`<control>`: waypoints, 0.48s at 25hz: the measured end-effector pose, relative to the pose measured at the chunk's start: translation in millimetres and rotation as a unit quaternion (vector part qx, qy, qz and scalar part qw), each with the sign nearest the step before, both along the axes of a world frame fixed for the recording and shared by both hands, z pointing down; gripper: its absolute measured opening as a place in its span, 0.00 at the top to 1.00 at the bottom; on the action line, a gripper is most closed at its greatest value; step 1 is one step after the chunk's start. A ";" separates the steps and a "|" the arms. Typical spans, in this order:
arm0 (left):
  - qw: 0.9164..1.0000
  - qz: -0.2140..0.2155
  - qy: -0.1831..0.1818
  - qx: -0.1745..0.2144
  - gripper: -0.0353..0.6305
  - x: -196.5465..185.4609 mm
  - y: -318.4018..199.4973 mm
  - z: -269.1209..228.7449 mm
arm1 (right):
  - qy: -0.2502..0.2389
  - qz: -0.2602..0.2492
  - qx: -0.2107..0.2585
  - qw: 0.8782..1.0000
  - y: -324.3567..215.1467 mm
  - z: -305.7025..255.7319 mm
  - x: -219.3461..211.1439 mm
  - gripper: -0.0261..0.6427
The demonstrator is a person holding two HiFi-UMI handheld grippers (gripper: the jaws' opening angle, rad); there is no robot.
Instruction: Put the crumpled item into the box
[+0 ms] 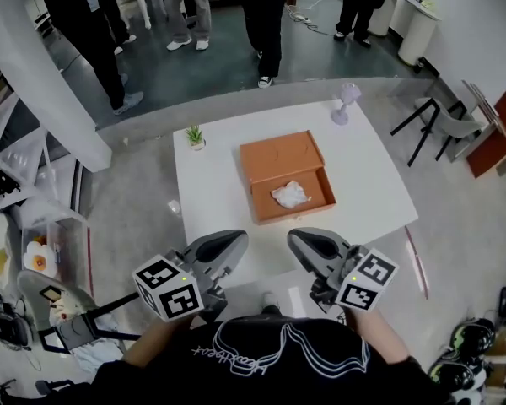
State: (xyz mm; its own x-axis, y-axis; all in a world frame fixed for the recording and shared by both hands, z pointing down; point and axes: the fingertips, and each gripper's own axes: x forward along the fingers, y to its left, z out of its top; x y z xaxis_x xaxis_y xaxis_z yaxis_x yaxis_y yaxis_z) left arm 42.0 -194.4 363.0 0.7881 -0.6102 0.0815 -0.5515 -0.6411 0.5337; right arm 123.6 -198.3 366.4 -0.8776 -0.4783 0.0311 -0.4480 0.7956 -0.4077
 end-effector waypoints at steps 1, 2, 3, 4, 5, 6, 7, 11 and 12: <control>1.000 0.003 0.001 0.000 0.94 0.9 3.6 0.6 | 0.000 0.002 0.000 1.000 4.1 0.2 0.2 0.96; 1.000 0.006 0.003 -0.001 0.94 1.8 6.8 1.8 | 0.002 0.003 0.001 1.000 8.1 1.4 -0.1 0.96; 1.000 0.008 0.004 -0.002 0.94 3.1 9.6 3.3 | 0.005 0.004 0.001 1.000 12.0 3.1 -0.7 0.96; 1.000 0.011 0.005 -0.002 0.94 4.6 12.1 4.7 | 0.008 0.004 0.001 1.000 15.6 5.0 -1.4 0.96; 1.000 0.013 0.005 -0.003 0.94 6.2 14.1 5.8 | 0.011 0.003 0.000 1.000 18.7 6.7 -2.2 0.96; 1.000 0.016 0.004 -0.005 0.94 7.9 15.8 6.5 | 0.014 0.003 0.001 1.000 21.4 8.0 -2.9 0.96; 1.000 0.019 0.003 -0.006 0.94 9.4 17.4 7.1 | 0.017 0.003 0.002 1.000 23.7 8.8 -3.4 0.96; 1.000 0.025 -0.001 -0.007 0.94 13.7 22.7 9.9 | 0.019 0.008 0.005 1.000 28.8 9.4 -0.3 0.96; 1.000 0.026 -0.001 -0.008 0.94 14.3 23.4 10.6 | 0.017 0.009 0.003 1.000 29.3 9.0 0.3 0.96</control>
